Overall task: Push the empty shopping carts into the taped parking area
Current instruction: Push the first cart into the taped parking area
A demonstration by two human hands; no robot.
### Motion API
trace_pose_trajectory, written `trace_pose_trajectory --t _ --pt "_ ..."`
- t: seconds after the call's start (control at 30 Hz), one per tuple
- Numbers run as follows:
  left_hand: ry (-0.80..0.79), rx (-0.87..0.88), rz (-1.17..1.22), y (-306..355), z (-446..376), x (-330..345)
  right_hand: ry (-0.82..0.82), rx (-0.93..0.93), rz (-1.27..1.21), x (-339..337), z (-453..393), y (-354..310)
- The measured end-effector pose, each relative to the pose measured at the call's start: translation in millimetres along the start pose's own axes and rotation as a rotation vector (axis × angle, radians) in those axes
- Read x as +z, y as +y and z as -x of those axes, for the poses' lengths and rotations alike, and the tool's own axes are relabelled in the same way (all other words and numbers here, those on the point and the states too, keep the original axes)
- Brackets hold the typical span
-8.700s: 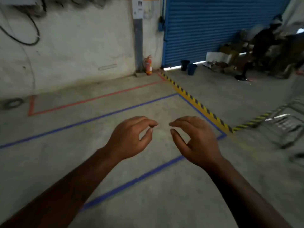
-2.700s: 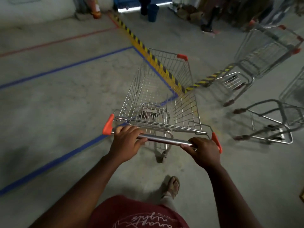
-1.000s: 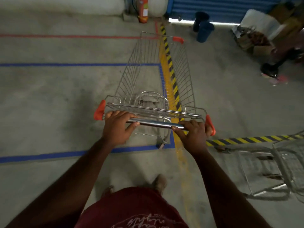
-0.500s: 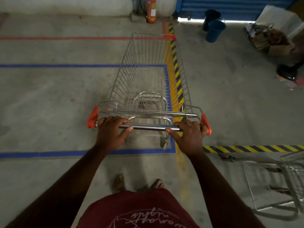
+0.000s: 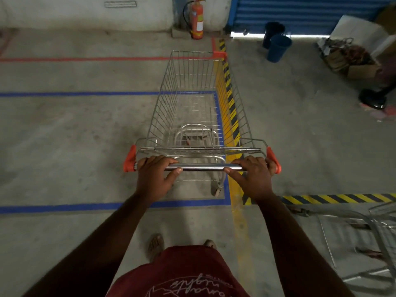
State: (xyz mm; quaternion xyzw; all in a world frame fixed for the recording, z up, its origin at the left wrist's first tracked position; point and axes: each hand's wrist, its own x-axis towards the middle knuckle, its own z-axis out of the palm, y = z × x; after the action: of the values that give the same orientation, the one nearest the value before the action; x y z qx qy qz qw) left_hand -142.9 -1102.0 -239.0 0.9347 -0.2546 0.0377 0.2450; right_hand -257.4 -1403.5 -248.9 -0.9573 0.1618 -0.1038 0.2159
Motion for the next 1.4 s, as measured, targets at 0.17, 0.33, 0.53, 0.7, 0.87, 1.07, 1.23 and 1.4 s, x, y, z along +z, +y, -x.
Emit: trace_pose_trajectory --t 0.17,0.33,0.53,0.7,0.87,1.07,1.23,1.4 --pt "-0.094 0.008 0.012 -3 -4 -8 0.014 -0.018 -0.001 1 2 0" --pt "-0.111 0.024 0.003 -3 -5 -10 0.040 -0.034 -0.023 4 0 3" --pt "-0.095 0.026 0.006 -2 -4 -7 0.056 -0.049 -0.012 8 0 9" --pt "-0.041 0.014 -0.020 1 -2 1 0.083 -0.054 -0.004 7 -2 13" --pt "-0.013 0.020 -0.036 2 -3 9 0.106 -0.055 -0.023 1 -8 13" --pt "-0.028 0.007 -0.062 3 -4 9 0.108 -0.069 -0.034 -1 -9 11" --pt "-0.109 0.023 -0.024 2 -12 1 0.097 -0.037 -0.026 -3 -9 10" --pt "-0.014 0.020 -0.096 -7 -9 -5 0.096 -0.062 -0.003 0 -5 12"
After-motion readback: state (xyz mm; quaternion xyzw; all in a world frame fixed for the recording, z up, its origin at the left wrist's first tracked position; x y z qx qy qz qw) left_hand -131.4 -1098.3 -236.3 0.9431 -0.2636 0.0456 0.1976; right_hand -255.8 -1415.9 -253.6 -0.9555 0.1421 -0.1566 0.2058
